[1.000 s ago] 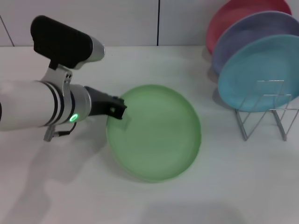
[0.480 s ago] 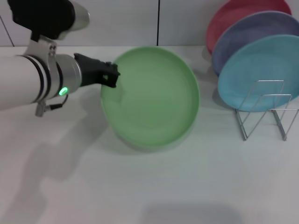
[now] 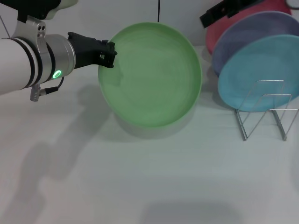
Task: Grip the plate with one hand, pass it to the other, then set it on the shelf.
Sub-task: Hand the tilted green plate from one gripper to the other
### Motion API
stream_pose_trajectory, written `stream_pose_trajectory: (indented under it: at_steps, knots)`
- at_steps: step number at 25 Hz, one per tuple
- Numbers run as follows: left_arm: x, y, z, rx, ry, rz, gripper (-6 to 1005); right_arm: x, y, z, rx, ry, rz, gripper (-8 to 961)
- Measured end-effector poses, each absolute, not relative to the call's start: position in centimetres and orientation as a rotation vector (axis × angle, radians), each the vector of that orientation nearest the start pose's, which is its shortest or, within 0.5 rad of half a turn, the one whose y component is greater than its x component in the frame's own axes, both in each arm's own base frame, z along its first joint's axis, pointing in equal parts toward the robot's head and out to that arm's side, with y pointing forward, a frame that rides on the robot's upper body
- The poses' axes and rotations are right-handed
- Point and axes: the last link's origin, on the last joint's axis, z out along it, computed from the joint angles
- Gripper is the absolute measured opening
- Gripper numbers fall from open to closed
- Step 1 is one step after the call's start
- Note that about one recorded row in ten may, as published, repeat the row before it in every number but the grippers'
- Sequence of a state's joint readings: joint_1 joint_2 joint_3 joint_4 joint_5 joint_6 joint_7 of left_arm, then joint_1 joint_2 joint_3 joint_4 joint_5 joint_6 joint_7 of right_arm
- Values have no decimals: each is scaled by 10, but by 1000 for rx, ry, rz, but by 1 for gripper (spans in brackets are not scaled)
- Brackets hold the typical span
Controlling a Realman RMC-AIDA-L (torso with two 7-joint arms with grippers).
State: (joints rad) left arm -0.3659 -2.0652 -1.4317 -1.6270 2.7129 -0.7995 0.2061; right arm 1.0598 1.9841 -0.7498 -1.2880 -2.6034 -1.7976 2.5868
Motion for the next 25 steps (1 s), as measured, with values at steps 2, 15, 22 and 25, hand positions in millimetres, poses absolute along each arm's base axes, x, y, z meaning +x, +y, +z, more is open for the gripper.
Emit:
stream_pose_trajectory:
  at_steps: [2,15,22,25]
  knots:
    - [-125,376,7,-2172,-663,-204,38,74,430,109,-2527,1012,-8,768]
    - [-123,378,15,-2156,-668,-236,39,90,445,80,-2511,1045,-60,748]
    - [-121,377,15,-2162,-676,-247,39,95,448,69,-2500,1041,-84,737]
    - [-120,376,15,-2172,-669,-254,39,96,449,64,-2497,1027,-97,732]
